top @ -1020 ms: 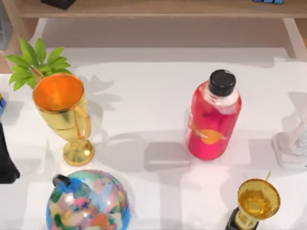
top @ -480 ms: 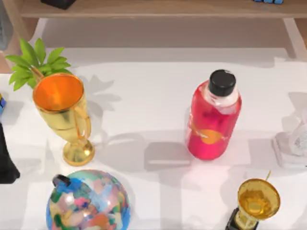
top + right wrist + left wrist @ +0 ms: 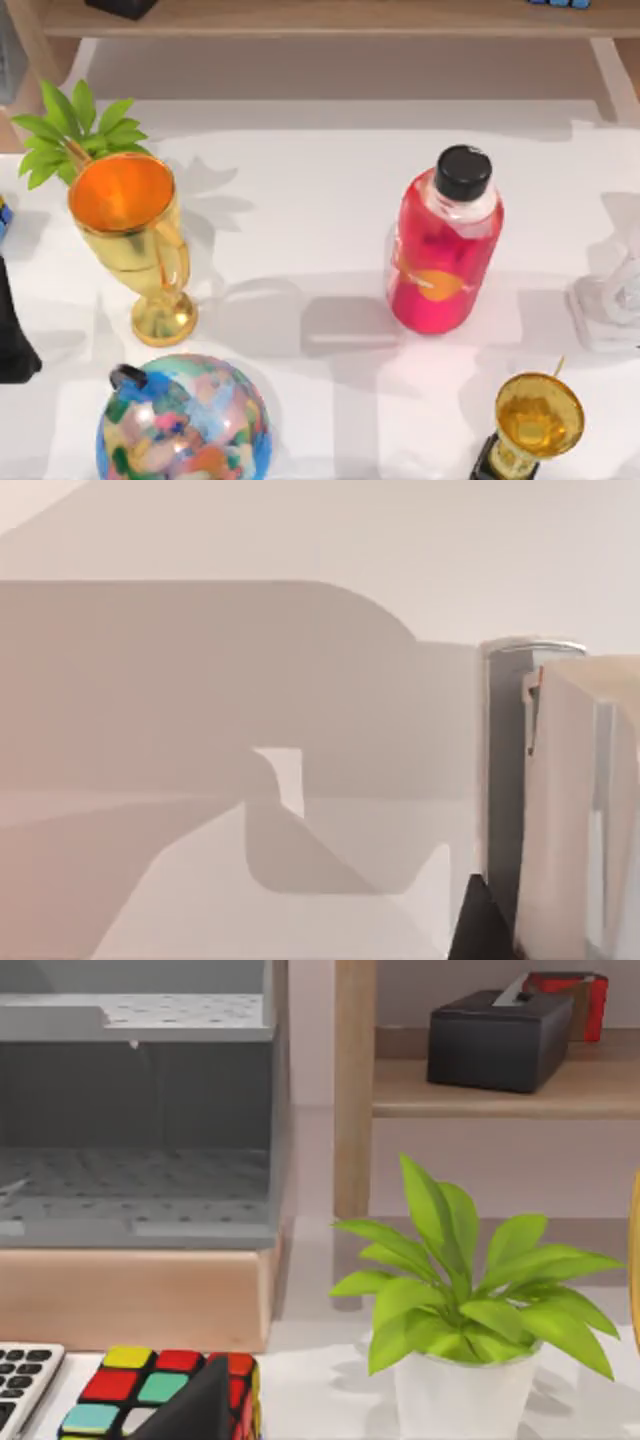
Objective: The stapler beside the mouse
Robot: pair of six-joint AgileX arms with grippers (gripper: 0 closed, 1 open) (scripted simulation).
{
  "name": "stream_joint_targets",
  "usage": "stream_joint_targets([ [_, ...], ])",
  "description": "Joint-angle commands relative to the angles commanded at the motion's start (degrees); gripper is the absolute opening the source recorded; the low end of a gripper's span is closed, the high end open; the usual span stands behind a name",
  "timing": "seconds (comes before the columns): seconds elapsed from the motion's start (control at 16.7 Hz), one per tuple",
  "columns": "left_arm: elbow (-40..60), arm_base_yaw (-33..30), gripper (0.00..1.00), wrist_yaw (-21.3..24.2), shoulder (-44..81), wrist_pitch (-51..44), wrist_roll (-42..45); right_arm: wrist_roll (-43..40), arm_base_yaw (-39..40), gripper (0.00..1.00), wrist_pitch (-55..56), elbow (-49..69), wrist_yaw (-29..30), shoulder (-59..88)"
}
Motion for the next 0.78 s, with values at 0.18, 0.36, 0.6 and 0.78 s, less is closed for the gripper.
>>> stream_joint_targets([
  [0.18, 0.0, 0.0, 1.00, 0.0, 0.0, 0.0, 0.0, 0.0, 0.0, 0.00, 0.0, 0.0, 0.0, 0.0],
  [0.36, 0.0, 0.0, 1.00, 0.0, 0.0, 0.0, 0.0, 0.0, 0.0, 0.15, 0.0, 0.0, 0.0, 0.0],
  [0.6, 0.0, 0.0, 1.00, 0.0, 0.0, 0.0, 0.0, 0.0, 0.0, 0.45, 0.0, 0.0, 0.0, 0.0],
  [0.78, 0.0, 0.0, 1.00, 0.0, 0.0, 0.0, 0.0, 0.0, 0.0, 0.68, 0.0, 0.0, 0.0, 0.0],
])
